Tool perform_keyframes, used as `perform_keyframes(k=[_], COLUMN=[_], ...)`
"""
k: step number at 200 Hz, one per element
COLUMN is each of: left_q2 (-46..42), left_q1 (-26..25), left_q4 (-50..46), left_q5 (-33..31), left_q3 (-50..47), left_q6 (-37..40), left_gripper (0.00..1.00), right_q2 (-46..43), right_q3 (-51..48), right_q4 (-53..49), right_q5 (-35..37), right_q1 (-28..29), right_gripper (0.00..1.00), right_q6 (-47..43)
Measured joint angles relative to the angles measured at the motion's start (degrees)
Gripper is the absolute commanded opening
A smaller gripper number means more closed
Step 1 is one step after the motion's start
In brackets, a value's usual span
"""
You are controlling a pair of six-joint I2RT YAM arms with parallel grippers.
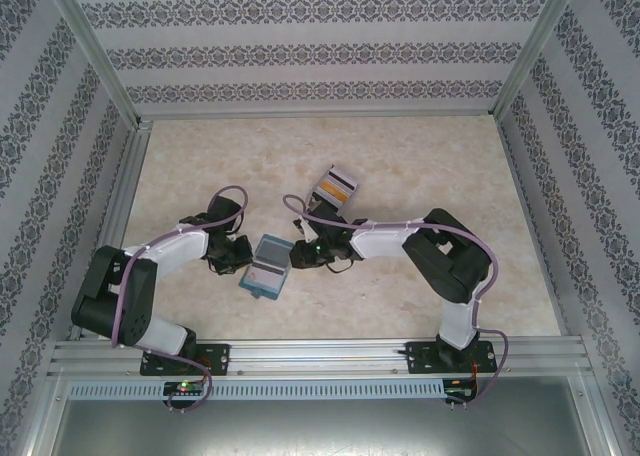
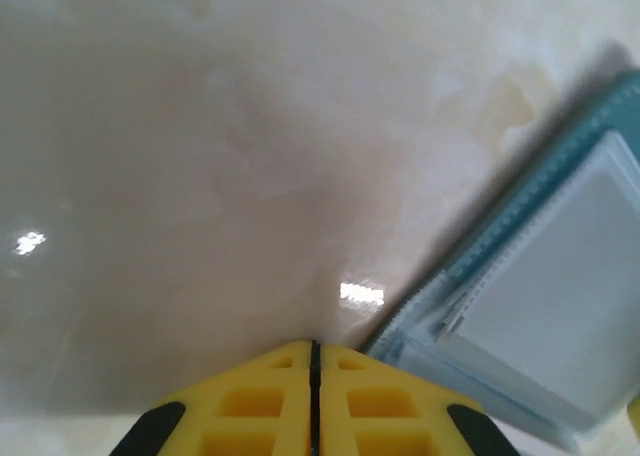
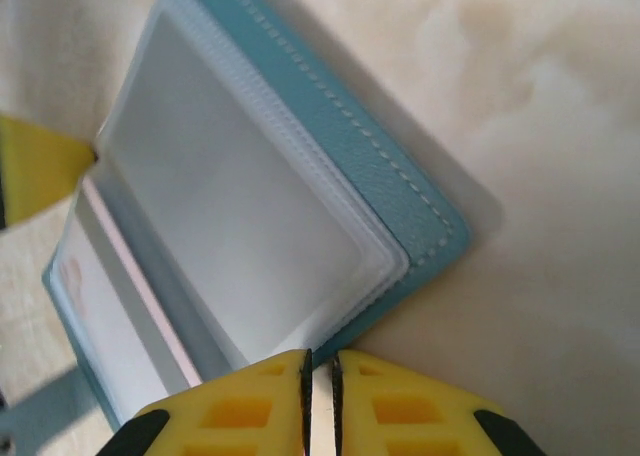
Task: Put the credit cards into the card holder
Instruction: Rotate the card holder at the center of the table.
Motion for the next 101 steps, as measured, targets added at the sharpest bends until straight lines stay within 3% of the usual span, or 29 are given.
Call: perform_keyframes(k=[101], left_q2=[-5.0], left_q1=[0.6], left_q4=[6.5], left_q5=[1.8], left_q3=[-6.5], left_q6=[-4.8], left_gripper=[0.14], right_q2=[14.6], right_q3=[22.1], right_q4=[-5.7], right_q5=[-5.5], right_q1=[-3.4], right_gripper=[0.18], right_q6=[-4.1])
